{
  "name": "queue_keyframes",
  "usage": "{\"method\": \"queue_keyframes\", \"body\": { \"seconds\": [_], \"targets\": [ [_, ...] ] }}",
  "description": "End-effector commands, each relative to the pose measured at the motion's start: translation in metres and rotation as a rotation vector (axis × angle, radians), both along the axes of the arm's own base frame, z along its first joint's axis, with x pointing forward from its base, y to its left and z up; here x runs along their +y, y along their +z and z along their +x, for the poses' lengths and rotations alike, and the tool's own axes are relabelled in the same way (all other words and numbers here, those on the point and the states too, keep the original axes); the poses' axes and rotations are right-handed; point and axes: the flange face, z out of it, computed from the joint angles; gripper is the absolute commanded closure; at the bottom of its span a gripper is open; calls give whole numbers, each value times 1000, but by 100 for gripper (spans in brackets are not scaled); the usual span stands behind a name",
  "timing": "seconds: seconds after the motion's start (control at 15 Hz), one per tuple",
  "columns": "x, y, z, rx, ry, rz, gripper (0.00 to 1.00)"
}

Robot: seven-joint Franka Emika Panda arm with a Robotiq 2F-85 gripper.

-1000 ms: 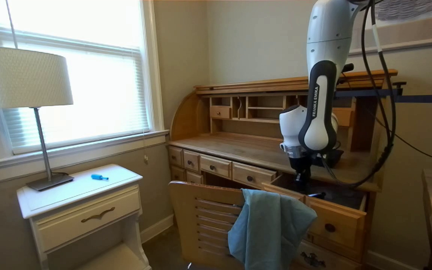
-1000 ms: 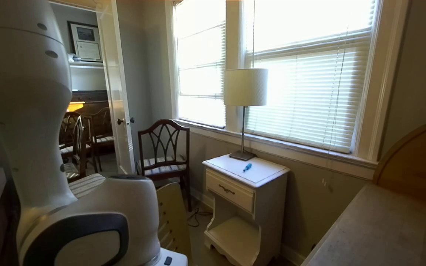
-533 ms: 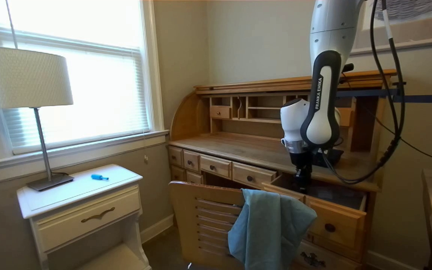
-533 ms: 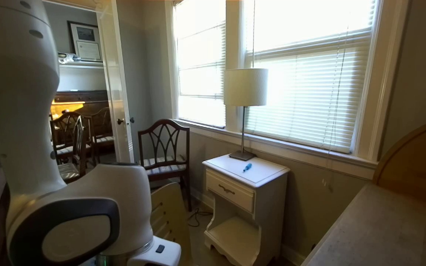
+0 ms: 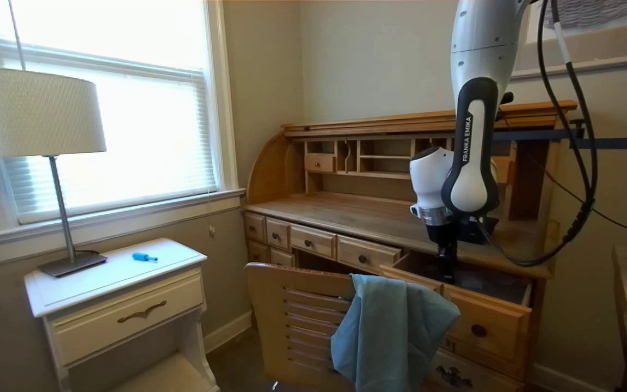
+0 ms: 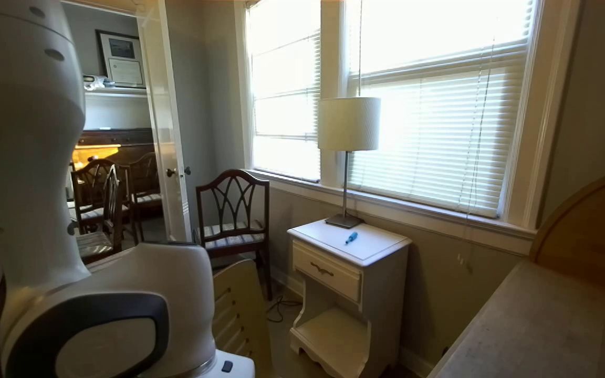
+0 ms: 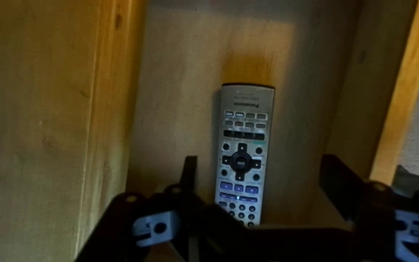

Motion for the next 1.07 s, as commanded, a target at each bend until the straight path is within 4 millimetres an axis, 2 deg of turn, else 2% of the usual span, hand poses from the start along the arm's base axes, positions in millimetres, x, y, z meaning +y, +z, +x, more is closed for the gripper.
{"method": "queue_keyframes", "body": {
  "seconds": [0.0,0.4,1.0],
  "targets": [
    [-13,-10,-2,63,188,-20,0],
    [-26,-37,0,122,410,-36,0],
    [-12,-76,17,91,385,-83,0]
  ]
}}
